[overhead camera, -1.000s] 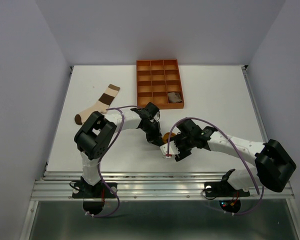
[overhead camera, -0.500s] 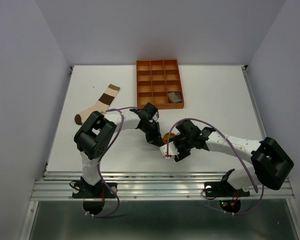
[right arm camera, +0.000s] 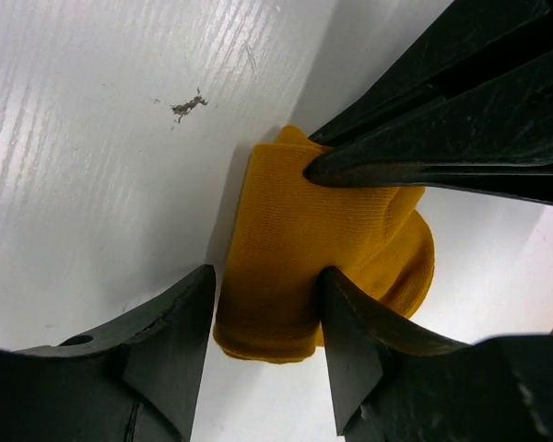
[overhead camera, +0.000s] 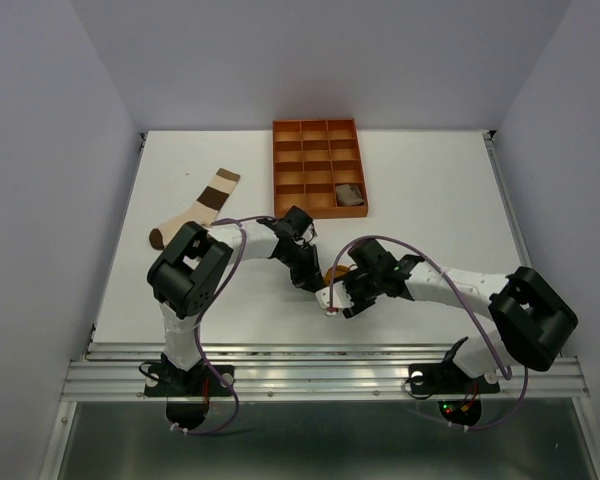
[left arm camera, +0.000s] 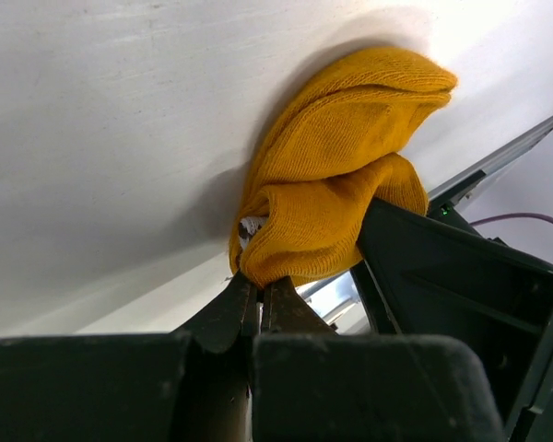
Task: Roll the socks
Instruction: Roll the sock at the center of the board.
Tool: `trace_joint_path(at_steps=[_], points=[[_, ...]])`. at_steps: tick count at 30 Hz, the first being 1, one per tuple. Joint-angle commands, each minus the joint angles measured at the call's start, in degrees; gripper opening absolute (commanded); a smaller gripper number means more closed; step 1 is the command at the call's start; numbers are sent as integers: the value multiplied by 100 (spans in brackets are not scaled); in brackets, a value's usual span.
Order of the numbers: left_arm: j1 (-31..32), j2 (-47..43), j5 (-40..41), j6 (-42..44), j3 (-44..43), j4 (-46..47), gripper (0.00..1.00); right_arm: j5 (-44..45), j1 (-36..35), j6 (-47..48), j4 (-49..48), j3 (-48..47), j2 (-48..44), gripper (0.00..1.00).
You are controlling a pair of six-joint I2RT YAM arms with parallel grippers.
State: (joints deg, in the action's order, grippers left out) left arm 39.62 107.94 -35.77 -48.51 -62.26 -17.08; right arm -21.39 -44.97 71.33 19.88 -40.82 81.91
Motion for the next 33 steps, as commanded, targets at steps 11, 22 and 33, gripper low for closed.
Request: trace_joint_path(at_steps=[11, 22, 33], points=[[-42, -150, -132, 184, 223, -32, 0, -251, 111, -180, -11, -58, 642, 15], [-121, -1045, 966, 351, 73, -243, 34, -893, 497, -1033, 938, -786, 941, 1], [37, -2407, 2109, 447, 846, 204, 44, -2500, 1350, -745, 2887, -2393, 2135, 1]])
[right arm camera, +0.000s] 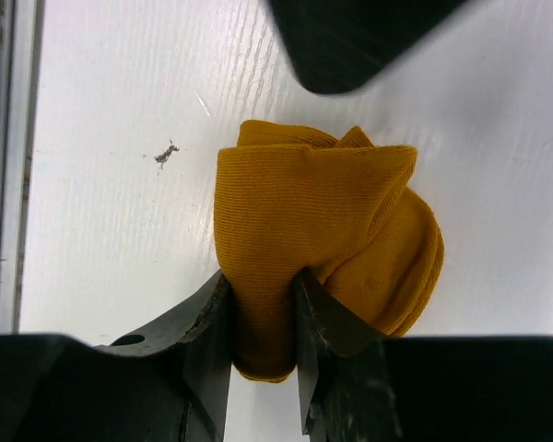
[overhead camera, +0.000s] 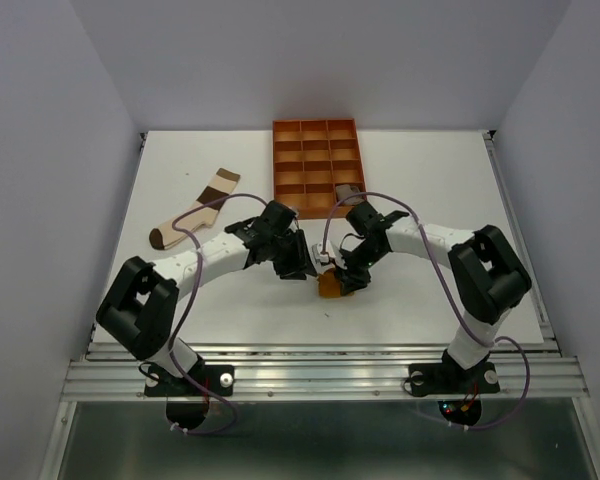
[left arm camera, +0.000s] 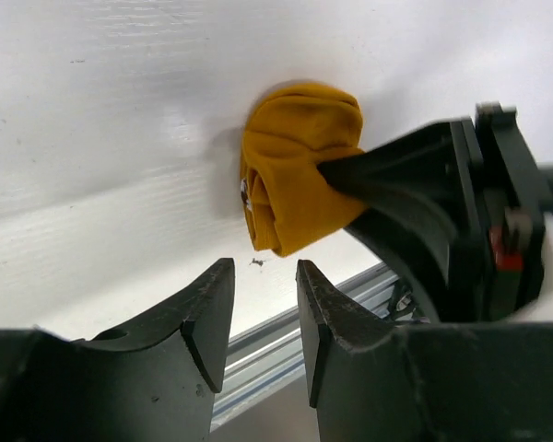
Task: Roll the socks
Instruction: Roll the sock at the center of the board.
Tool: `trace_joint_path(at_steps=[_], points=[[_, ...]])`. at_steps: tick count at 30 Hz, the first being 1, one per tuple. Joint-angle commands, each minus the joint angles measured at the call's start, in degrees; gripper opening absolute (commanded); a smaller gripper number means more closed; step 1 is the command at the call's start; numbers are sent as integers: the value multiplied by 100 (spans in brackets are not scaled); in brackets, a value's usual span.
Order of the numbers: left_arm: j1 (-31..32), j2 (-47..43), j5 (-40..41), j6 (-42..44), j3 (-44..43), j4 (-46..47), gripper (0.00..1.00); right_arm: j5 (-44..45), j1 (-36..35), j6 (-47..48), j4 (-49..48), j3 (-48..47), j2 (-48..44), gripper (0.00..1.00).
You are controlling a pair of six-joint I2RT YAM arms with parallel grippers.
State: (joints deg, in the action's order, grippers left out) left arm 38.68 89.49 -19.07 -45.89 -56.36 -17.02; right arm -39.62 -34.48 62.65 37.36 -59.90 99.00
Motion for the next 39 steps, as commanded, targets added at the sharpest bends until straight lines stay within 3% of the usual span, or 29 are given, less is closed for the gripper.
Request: trace_joint_path(at_steps=[1, 11, 24, 39], points=[[149, -643, 483, 194, 318, 233, 44, -783, 362, 124, 1272, -592, 523, 1], [360, -820, 273, 431, 872, 927, 45, -1434, 750, -436, 1327, -901, 1226, 1], [518, 50, -176, 1195, 416, 1543, 44, -1769, 917, -798, 1326, -1085, 1666, 1], [509, 437, -659, 1328, 406, 2000, 43, -1901, 1022, -1255, 1089, -1182, 1816, 1]])
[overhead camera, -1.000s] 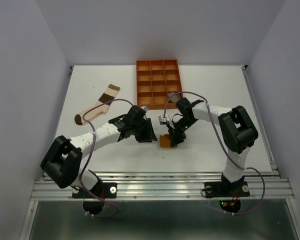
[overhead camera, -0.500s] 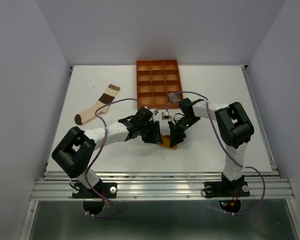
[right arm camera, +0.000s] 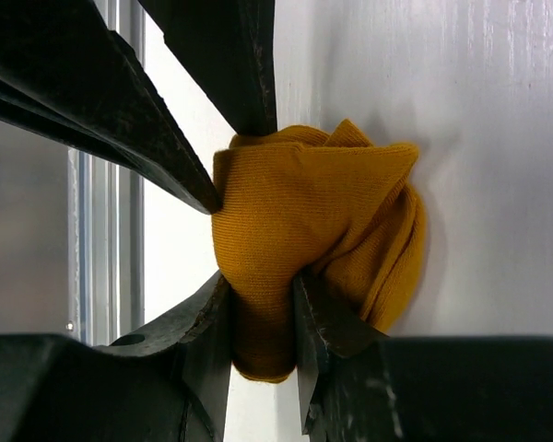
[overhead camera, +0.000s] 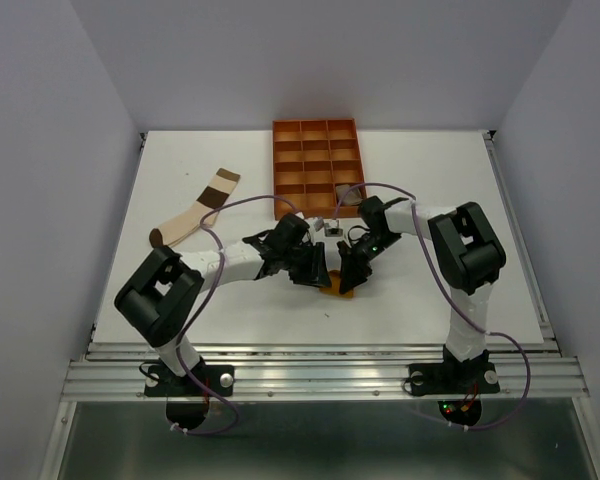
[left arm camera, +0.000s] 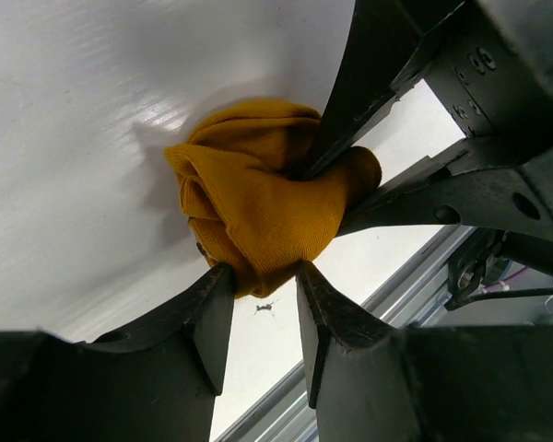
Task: Roll the socks
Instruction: Roll the sock at the center of the board.
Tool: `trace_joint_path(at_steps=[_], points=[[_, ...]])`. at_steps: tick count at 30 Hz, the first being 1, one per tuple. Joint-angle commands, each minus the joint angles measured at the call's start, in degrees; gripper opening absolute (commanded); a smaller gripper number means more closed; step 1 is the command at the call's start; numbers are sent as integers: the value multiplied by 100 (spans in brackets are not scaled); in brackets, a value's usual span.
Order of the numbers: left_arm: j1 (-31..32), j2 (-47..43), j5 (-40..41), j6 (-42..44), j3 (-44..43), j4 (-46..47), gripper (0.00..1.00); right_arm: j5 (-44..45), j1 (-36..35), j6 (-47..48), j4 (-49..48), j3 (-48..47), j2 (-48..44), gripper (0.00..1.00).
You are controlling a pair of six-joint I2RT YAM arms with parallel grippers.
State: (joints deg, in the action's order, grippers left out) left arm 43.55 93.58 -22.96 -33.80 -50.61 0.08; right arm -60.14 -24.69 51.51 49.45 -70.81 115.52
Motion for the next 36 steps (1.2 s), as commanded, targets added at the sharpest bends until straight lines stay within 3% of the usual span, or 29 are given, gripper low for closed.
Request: trace_joint_path(at_steps=[1, 7, 10, 12, 15, 17, 19, 20, 22, 23, 26, 33, 34, 36], points=[[22, 63, -288, 137, -186, 291, 43, 99, 43, -228, -146, -83, 163, 1], [13, 186, -314, 93, -247, 370, 39, 47, 43, -396, -287, -74, 181, 1], [-13, 450, -358, 23, -423, 257, 22, -42, 43, -422, -287, -56, 198, 2], [-22, 608, -315, 32, -642, 12, 4, -42, 43, -422, -304, -65, 199, 5], [-22, 907, -209, 85, -862, -411, 0, -42, 43, -422, -322, -39, 181, 12], [-22, 934, -60, 41, -959, -647, 0, -33, 43, -413, -348, 5, 128, 29], [-22, 1021, 72, 31, -1231, -920, 0, 10, 43, -352, -348, 32, 76, 36], [-22, 1057, 220, 32, -1302, -1044, 0, 20, 43, -291, -375, 23, 23, 49], [-22, 1240, 414, -13, -1617, -1526, 0, 81, 43, -150, -384, 5, -39, 57], [-31, 1329, 520, -4, -1723, -1667, 0, 99, 43, -63, -410, -3, -108, 66], [-31, 1733, 670, 93, -2180, -2326, 0, 134, 43, -35, -471, -74, -214, 75], [-31, 1681, 828, 93, -2401, -2538, 0, 748, 43, -509, -1023, -136, -671, 83], [-31, 1716, 863, 76, -2418, -2626, 0, 862, 43, -640, -1182, -109, -767, 100], [-31, 1795, 881, 93, -2480, -2714, 0, 925, 43, -694, -1244, -109, -847, 100]])
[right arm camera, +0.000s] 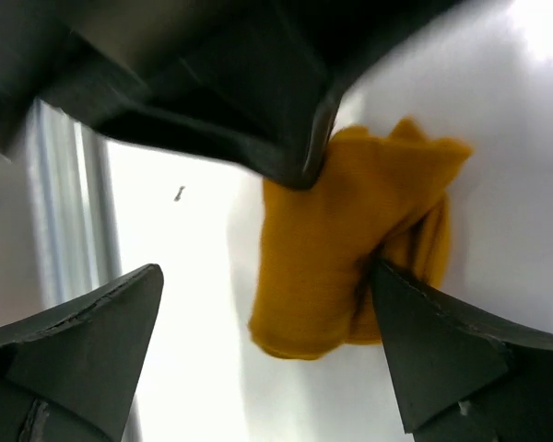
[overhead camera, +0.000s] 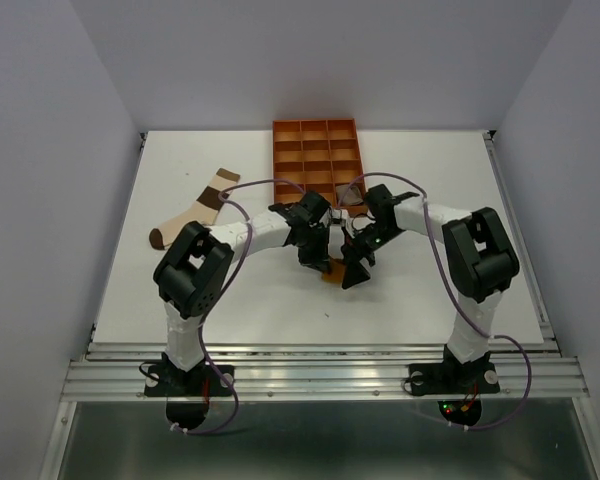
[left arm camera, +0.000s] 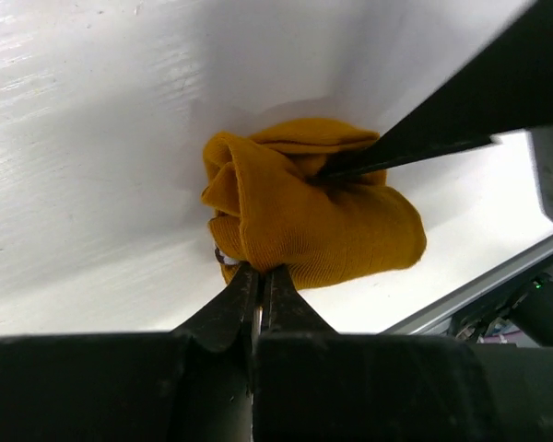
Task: Roll the socks
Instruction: Roll the sock at the center of the board.
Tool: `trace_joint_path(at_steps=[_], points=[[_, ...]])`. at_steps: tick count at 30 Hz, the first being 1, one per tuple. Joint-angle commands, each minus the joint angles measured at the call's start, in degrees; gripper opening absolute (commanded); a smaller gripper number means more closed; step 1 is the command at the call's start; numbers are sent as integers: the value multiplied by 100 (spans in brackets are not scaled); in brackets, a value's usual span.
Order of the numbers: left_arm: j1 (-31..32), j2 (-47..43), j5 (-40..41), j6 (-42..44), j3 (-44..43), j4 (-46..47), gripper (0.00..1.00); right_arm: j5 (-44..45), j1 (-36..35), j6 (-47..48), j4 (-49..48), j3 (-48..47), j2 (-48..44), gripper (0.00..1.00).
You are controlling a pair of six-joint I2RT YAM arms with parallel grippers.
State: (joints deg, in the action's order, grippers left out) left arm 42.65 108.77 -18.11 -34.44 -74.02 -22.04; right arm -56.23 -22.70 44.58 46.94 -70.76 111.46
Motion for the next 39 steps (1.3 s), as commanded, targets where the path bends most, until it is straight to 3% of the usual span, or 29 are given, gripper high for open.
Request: trace_joint_path(at_steps=[1, 12, 15, 22, 28, 32, 36, 39], points=[[59, 346, 387, 156, -217, -546, 0, 551, -156, -54, -1037, -105, -493, 100], [41, 680, 571, 174, -762, -1064, 0, 1201, -156, -704, -2118, 185, -1451, 100], [-29, 786, 414, 69, -798, -1162, 0, 1333, -156, -425, -2373, 378, -1679, 100], [-126, 751, 528, -151, -851, -1373, 0, 1993, 11, -502, -4858, 1714, -2989, 100], [-126, 786, 519, -274, -816, -1364, 0, 2081, 212, -1038, -5098, 1513, -2858, 100], [-134, 830, 580, -353, -938, -1548, 0, 2352, 494, -2292, -6360, 1495, -2866, 100], [-161, 883, 642, -476, -1194, -1865, 0, 3319, 494, -4285, -9258, 1707, -2806, 100], [-161, 821, 484, -564, -1080, -1821, 0, 3758, 494, -4965, -8950, 1294, -2629, 100]])
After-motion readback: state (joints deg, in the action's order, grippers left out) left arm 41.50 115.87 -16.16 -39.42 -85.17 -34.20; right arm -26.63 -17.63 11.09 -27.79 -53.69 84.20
